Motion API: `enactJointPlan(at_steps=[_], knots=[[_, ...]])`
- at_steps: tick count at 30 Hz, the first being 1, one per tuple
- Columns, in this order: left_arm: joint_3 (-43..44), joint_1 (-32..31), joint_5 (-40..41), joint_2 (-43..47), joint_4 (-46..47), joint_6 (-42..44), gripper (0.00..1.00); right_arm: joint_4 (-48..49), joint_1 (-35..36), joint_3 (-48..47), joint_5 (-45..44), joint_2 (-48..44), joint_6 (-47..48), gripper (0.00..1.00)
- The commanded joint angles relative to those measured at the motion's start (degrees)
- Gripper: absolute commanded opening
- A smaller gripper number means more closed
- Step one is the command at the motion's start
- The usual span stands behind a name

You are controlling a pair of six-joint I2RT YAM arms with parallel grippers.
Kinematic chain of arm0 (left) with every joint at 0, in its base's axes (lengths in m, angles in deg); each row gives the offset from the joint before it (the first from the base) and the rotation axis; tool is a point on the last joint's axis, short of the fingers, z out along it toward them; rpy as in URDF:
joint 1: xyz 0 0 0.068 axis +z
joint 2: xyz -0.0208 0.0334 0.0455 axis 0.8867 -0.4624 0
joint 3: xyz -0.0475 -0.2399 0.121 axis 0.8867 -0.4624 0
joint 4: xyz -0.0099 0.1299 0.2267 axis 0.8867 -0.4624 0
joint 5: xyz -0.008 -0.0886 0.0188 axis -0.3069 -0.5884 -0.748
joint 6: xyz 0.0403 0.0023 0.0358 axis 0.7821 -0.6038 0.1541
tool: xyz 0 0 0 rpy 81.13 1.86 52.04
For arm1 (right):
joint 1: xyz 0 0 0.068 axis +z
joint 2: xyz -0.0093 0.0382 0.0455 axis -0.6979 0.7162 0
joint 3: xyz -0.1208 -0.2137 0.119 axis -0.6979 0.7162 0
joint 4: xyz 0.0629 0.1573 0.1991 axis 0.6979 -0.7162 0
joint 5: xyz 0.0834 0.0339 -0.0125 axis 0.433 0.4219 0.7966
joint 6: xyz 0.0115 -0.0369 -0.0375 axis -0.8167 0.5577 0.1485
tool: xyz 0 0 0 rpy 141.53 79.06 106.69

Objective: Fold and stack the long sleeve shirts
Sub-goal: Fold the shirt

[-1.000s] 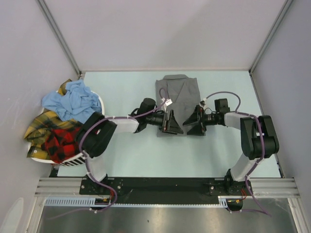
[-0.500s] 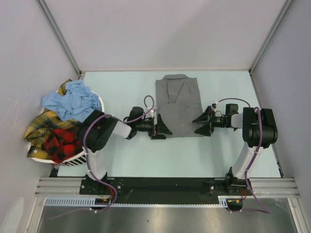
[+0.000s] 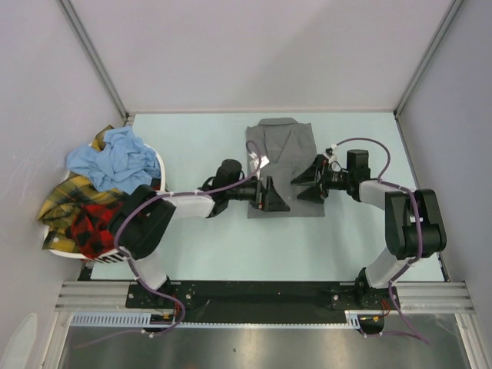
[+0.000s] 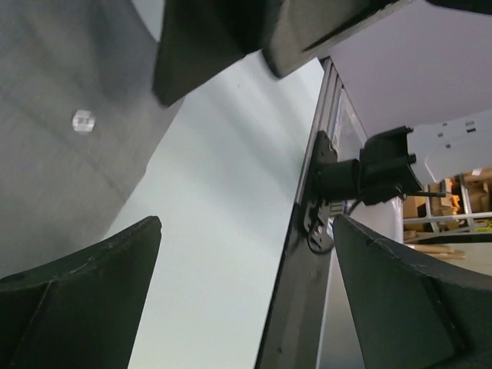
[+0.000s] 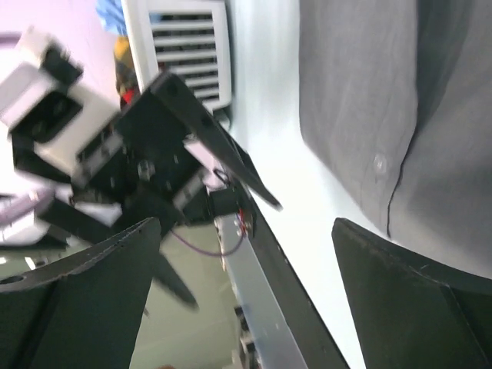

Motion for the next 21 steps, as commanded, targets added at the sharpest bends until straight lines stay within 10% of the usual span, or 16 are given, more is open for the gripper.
enactJointPlan(at_steps=[1,9,17,21], knots=[[5.0,-2.7,8.9,-9.4,7.7,-3.8,0.99,10.9,0.0,1.0,-6.4,5.6,-9.9,1.00],[5.3,1.0,15.6,-17.9,2.3,-11.3,1.00,12.7,-3.1,0.8,-7.8,18.9,-6.3,1.00],[-7.1,8.9,6.0,-0.1,-7.0,4.4,0.99,-19.9,-10.6,-9.6,-1.6,13.2,20.6,1.00],[-2.4,8.5,2.8,3.7,-8.7,7.9,0.99,-16.3,-8.0,-15.3,1.8,11.8,15.6,1.00]])
